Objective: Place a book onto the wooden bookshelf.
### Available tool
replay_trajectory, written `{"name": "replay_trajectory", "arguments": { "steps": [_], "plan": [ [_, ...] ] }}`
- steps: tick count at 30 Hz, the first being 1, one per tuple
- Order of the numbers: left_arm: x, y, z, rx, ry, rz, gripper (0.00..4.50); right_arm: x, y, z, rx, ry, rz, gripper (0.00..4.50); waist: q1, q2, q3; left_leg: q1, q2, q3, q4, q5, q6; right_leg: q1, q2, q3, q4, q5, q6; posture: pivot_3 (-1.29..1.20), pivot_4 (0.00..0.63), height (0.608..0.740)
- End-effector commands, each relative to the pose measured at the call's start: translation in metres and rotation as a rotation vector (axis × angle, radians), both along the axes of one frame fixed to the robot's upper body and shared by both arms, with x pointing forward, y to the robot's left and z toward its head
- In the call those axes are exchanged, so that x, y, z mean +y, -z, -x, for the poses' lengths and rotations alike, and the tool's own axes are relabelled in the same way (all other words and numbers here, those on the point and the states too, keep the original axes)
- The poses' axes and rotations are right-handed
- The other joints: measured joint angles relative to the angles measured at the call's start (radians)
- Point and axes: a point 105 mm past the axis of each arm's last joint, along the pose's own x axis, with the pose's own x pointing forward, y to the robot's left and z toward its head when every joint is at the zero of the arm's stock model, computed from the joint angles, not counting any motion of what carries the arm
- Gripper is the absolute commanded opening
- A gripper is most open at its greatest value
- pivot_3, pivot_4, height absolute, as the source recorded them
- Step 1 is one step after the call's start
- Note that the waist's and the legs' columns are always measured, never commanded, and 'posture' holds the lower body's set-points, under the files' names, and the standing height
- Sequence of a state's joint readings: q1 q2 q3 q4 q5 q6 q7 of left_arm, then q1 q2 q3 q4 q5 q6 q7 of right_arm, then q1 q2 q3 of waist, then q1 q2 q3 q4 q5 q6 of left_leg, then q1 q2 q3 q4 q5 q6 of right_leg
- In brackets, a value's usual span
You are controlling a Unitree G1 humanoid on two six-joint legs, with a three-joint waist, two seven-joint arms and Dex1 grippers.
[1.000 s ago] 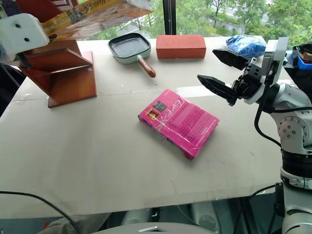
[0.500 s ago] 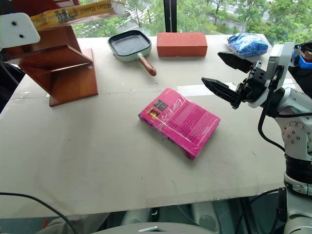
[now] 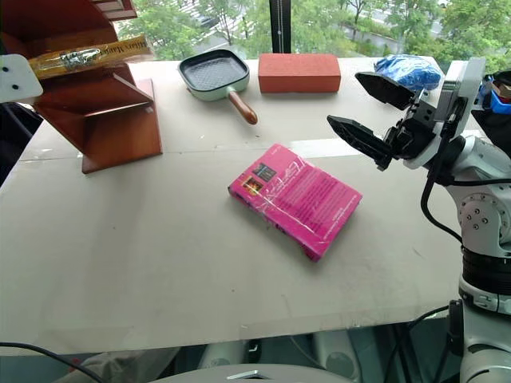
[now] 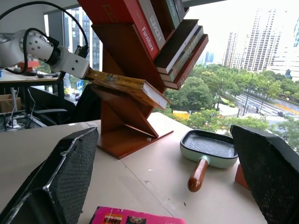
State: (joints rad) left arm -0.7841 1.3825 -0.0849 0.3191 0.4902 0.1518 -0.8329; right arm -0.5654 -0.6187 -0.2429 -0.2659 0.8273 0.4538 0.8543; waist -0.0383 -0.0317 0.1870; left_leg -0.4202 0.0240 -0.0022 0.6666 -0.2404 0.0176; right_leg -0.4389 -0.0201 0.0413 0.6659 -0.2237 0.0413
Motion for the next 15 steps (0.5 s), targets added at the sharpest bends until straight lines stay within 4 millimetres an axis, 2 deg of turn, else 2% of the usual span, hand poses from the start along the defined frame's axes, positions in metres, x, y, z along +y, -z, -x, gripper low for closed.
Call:
{"name": "replay_trajectory", "arguments": {
  "steps": [1,5,11,13,14,15],
  "plan": [
    [0.0043,-0.0249,0.0123,-0.081,-0.031,-0.017,0.45,-0.0002,-0.0172,0.0072,-0.047,-0.016,-0.054,4.5,-0.001,0.0,0.0,0.0,0.0,0.0,0.0,0.0,0.0,0.0,0.0,0.0,0.0,0.0,0.0,0.0,0.15,0.74],
    [0.0045,-0.0232,0.012,-0.08,-0.036,-0.011,0.45,0.0003,-0.0207,0.0116,-0.032,-0.055,-0.072,4.5,-0.001,0.0,0.0,0.0,0.0,0.0,0.0,0.0,0.0,0.0,0.0,0.0,0.001,0.0,0.0,0.0,0.15,0.74],
    [0.0054,-0.0225,0.0125,-0.084,-0.047,-0.008,3.18,0.0022,-0.0181,0.012,-0.023,-0.057,-0.06,4.5,-0.001,0.0,0.0,0.0,0.0,0.0,0.001,0.0,0.0,0.0,0.0,0.0,0.002,0.0,0.0,0.0,0.15,0.74],
    [0.0056,-0.0234,0.013,-0.089,-0.05,-0.01,4.23,0.0021,-0.0177,0.0118,-0.022,-0.056,-0.059,4.5,0.0,0.0,0.0,0.0,0.0,0.0,0.001,0.0,0.0,0.0,0.0,0.0,0.002,0.0,0.0,0.0,0.15,0.74],
    [0.0056,-0.0244,0.0134,-0.093,-0.052,-0.012,4.45,0.0019,-0.0175,0.0116,-0.022,-0.055,-0.058,4.5,0.0,0.0,0.0,0.0,0.0,0.0,0.002,0.0,0.0,0.0,0.0,0.0,0.003,0.0,0.0,0.0,0.15,0.74],
    [0.0053,-0.0257,0.0138,-0.099,-0.051,-0.014,4.45,0.0018,-0.0174,0.0114,-0.022,-0.055,-0.057,4.5,0.0,0.0,0.0,0.0,0.0,0.0,0.002,0.0,0.0,0.0,0.0,0.0,0.003,0.0,0.0,0.0,0.15,0.74]
  ]
}}
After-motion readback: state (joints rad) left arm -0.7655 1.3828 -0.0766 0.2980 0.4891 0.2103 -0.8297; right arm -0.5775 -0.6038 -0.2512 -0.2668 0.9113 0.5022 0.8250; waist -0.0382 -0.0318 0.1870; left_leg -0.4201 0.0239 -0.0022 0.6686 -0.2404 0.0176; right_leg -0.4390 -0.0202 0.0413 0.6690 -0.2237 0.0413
